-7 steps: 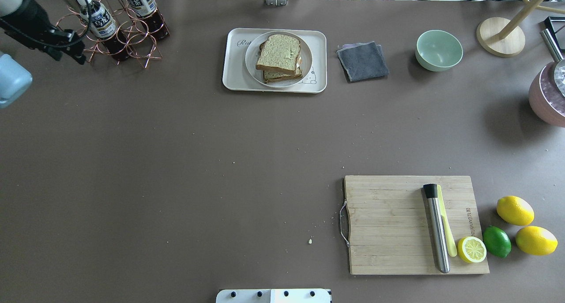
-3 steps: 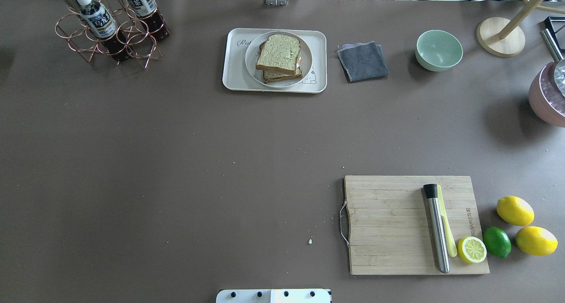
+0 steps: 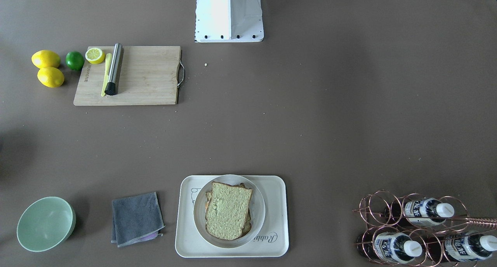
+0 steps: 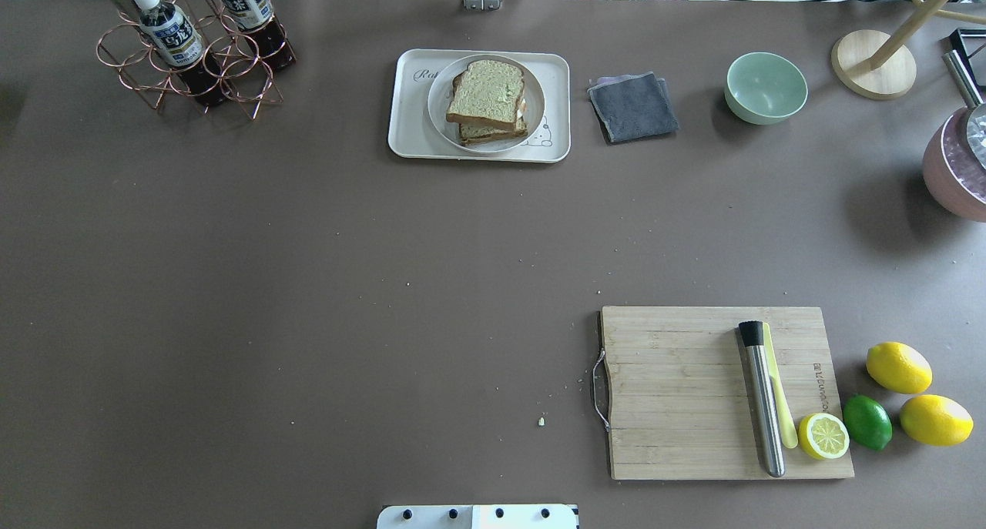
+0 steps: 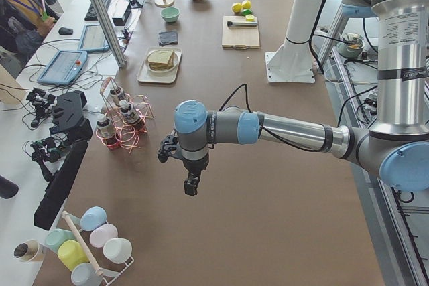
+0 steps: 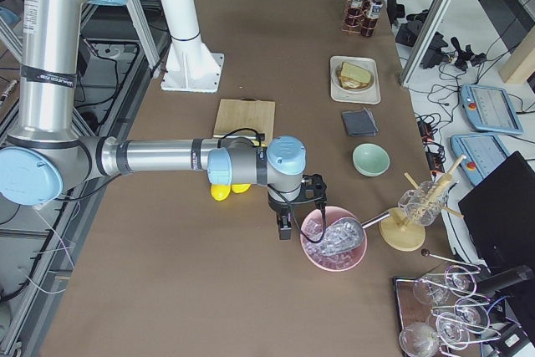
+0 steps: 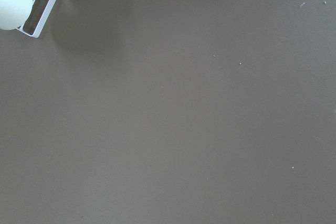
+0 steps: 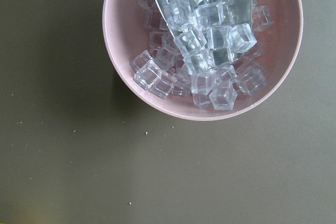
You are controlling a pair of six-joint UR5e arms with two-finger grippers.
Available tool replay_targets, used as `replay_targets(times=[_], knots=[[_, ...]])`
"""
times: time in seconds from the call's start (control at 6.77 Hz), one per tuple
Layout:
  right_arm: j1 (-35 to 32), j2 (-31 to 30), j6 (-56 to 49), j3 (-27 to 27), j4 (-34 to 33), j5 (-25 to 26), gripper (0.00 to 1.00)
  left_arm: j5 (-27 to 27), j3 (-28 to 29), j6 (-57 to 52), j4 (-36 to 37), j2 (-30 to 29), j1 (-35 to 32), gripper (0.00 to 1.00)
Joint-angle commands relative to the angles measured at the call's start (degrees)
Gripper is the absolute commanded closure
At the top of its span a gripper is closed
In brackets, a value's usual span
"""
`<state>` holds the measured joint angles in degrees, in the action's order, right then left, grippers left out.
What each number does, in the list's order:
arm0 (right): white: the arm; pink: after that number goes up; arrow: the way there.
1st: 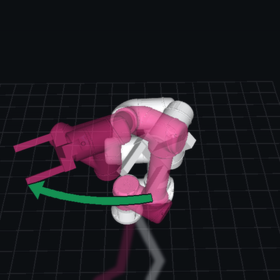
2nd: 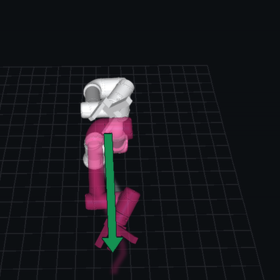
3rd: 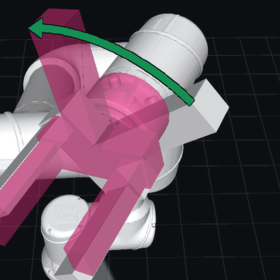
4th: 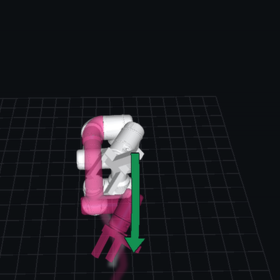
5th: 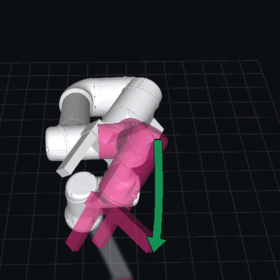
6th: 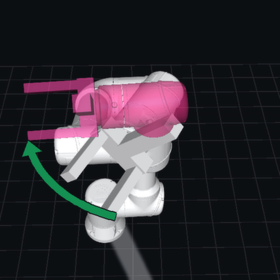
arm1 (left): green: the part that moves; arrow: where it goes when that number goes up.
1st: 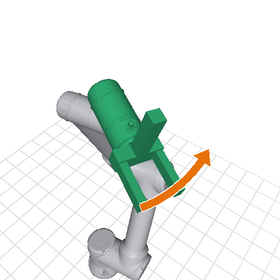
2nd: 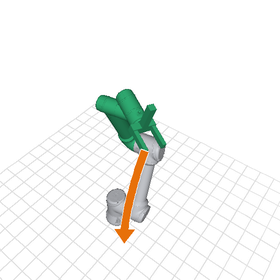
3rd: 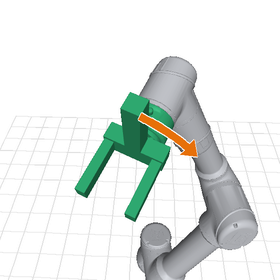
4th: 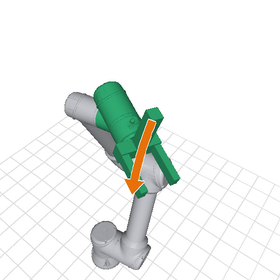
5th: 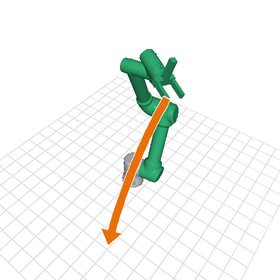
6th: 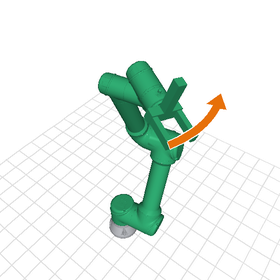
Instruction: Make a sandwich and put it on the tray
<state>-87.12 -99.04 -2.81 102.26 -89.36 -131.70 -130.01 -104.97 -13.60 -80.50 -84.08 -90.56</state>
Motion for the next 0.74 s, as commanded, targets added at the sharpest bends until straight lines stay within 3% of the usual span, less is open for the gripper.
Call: replay_targets(times=[0.0, 0.59], knots=[[-0.8, -0.4, -0.1, 0.6, 0.0, 0.6, 0.0, -3.7, -0.2, 0.5, -0.8, 1.8, -0.1, 0.03], [-0.7, -0.9, -0.1, 0.7, -0.1, 0.5, 0.0, -4.0, 0.1, 0.6, -0.5, 1.9, 0.5, 0.03]])
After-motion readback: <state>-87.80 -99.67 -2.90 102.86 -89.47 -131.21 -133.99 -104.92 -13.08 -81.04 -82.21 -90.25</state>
